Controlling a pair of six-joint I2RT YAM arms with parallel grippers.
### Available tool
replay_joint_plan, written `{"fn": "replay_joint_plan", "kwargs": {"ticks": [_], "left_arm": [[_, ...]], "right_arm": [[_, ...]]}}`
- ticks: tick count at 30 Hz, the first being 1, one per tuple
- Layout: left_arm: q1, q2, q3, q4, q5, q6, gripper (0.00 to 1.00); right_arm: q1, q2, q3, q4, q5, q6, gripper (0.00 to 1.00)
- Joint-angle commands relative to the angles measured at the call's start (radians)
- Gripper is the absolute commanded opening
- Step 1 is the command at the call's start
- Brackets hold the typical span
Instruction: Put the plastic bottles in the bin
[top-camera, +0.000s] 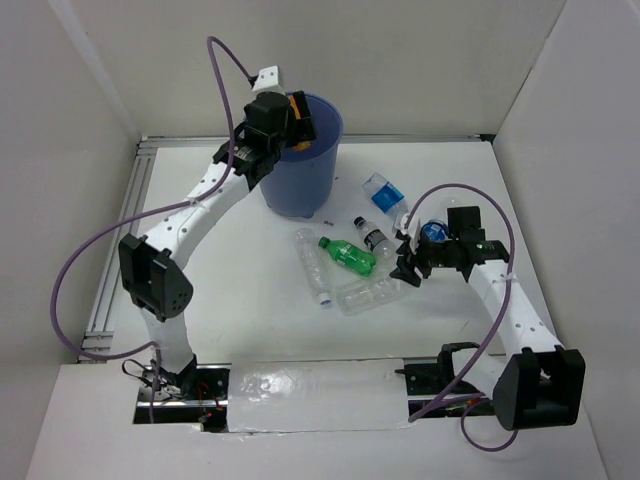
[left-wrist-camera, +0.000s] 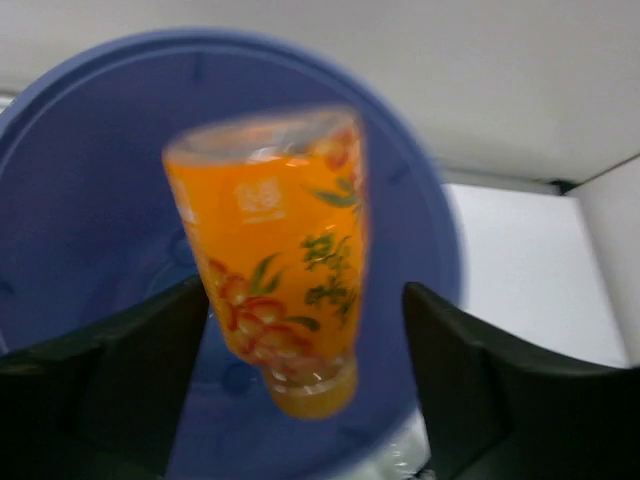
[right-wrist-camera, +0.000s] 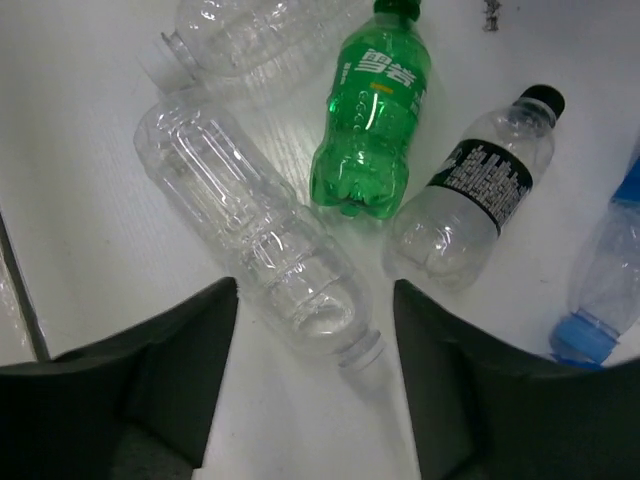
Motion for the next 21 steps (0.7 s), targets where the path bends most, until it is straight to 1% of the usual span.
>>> {"fn": "replay_joint_plan", "kwargs": {"ticks": [1,2,3,6,8,12,13,14,15,16,17,18,19,20,21], "left_arm": [[0.042,0.018,0.103,-0.059,-0.001,-0.006,0.93],[0.042,0.03,0.117,-0.074,0.017,-0.006,0.94],[0.057,0.041,0.131,-0.099,0.018,-0.006,1.0],[0.058,0.005,0.12,-0.099,0.044,0.014,1.0],[0.058,-0.035,0.094,-0.099,0.044,0.024,1.0],[-0.065,-0.188,-0.025,-0.111,-0.063,0.116,1.0],[-0.12,-0.272,-0.114,-0.123,-0.082,0.117,1.0],[-0.145,-0.32,-0.174,-0.133,-0.094,0.107,1.0],[-0.168,-0.371,-0.241,-0.133,-0.094,0.065,1.0],[-0.188,-0.421,-0.377,-0.133,-0.081,0.037,1.0],[-0.224,-0.515,-0.444,-0.159,-0.064,-0.03,1.0],[-0.238,-0.558,-0.508,-0.169,-0.053,-0.067,1.0],[-0.249,-0.595,-0.627,-0.179,-0.053,-0.106,1.0],[-0.273,-0.629,-0.683,-0.188,-0.042,-0.147,1.0],[-0.274,-0.681,-0.735,-0.188,-0.027,-0.182,1.0]], "right_arm": [[0.034,-0.023,0.009,0.011,0.03,-0.096,0.73],[0.045,-0.012,0.009,0.011,0.041,-0.134,0.76],[0.071,-0.003,0.009,0.011,0.041,-0.155,0.79],[0.123,0.034,0.009,-0.01,0.076,-0.236,0.89],[0.148,0.062,0.009,-0.021,0.109,-0.295,0.92],[0.211,0.103,-0.035,-0.007,0.154,-0.356,0.97],[0.229,0.114,-0.035,0.003,0.165,-0.371,0.97],[0.229,0.137,-0.049,0.025,0.174,-0.38,0.98],[0.241,0.149,-0.049,0.025,0.192,-0.406,0.98],[0.254,0.163,-0.063,0.025,0.203,-0.42,0.98],[0.254,0.183,-0.075,0.039,0.226,-0.44,0.98],[0.266,0.192,-0.09,0.056,0.24,-0.44,0.98],[0.277,0.201,-0.101,0.069,0.254,-0.449,0.99],[0.277,0.218,-0.112,0.101,0.266,-0.449,0.99],[0.289,0.227,-0.123,0.118,0.28,-0.449,0.99]]}}
